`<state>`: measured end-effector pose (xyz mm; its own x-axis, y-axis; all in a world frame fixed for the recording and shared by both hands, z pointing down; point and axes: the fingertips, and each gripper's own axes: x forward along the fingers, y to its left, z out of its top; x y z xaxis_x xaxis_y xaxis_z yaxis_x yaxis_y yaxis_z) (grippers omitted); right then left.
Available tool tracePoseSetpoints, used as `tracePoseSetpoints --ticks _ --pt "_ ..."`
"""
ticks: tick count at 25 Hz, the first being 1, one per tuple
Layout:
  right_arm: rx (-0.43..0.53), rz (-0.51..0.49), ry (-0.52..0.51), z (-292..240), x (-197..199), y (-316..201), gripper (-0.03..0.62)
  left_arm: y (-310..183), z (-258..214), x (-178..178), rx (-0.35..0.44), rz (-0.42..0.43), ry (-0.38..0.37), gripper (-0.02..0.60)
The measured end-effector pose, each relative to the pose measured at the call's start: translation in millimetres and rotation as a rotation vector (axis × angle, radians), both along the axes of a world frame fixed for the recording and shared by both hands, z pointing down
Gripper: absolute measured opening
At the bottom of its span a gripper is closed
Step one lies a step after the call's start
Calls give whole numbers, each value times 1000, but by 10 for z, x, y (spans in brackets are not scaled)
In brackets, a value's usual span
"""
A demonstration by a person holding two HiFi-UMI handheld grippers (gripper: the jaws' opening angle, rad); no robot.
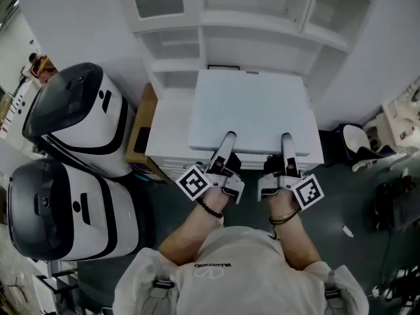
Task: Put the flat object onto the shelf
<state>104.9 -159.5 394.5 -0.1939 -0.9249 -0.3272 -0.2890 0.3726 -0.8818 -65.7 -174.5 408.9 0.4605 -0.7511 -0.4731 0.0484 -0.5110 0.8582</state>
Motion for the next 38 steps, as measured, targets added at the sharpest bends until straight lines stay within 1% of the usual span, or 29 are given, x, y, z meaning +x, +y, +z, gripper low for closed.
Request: tracePoseSetpoints --ticks 9,13,18,26,32,38 --pt "-1 28 -1 -32 -117 -426 339 -466 -26 -113 -9 24 10 324" --pt "5 38 -18 -60 -47 -623 339 -681 -83 -52 -7 29 -11 324" --pt "25 41 -46 -197 91 -1001 339 -1055 -270 74 13 23 -43 324" --pt "98 9 -68 -603 290 -1756 339 -1720 -684 260 49 -10 -70 324" --pt "149 -36 -82 -908 446 -2331 339 -2207 -990 411 89 -56 -85 324" --pt "153 -85 -102 -1026 531 -2806 339 -2598 -1145 501 102 -105 -103 324"
